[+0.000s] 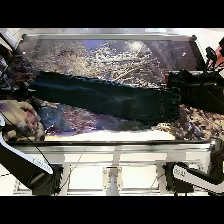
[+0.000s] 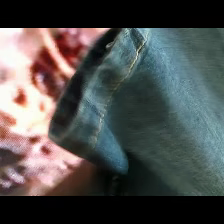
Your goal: Fold the clothes and pants, and hang the long-sleeved shirts on hangers.
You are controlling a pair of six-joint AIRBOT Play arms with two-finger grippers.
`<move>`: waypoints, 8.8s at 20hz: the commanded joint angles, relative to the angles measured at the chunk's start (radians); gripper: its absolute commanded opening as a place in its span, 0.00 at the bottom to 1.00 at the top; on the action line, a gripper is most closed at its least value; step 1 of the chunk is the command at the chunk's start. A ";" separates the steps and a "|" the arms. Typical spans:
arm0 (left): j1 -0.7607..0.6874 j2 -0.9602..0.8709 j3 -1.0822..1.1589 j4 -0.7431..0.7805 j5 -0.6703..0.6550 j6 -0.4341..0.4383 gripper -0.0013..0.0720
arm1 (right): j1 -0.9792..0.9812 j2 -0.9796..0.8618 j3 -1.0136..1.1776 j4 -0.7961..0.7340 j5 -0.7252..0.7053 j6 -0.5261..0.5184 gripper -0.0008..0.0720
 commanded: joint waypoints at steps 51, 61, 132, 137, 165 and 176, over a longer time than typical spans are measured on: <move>-1.001 0.527 -0.068 0.488 -0.010 -0.344 0.06 | 0.001 0.001 0.000 0.008 0.193 -0.064 0.74; -0.999 0.523 -0.072 0.460 -0.253 -0.290 0.06 | 0.001 0.001 0.000 0.008 0.197 -0.079 0.74; -0.277 0.472 -0.443 -0.107 -0.448 0.063 0.05 | 0.094 0.000 0.000 0.050 0.236 -0.109 0.68; -0.257 0.635 -0.178 0.132 -0.490 -0.163 0.05 | 0.094 0.000 0.000 0.050 0.236 -0.111 0.68; -1.120 0.351 0.018 -0.020 -0.027 -0.502 0.06 | 0.094 0.000 0.000 0.026 0.235 -0.220 0.68; -1.130 0.254 0.018 -0.415 0.035 -0.180 0.81 | 0.094 0.000 0.000 0.026 0.236 -0.250 0.68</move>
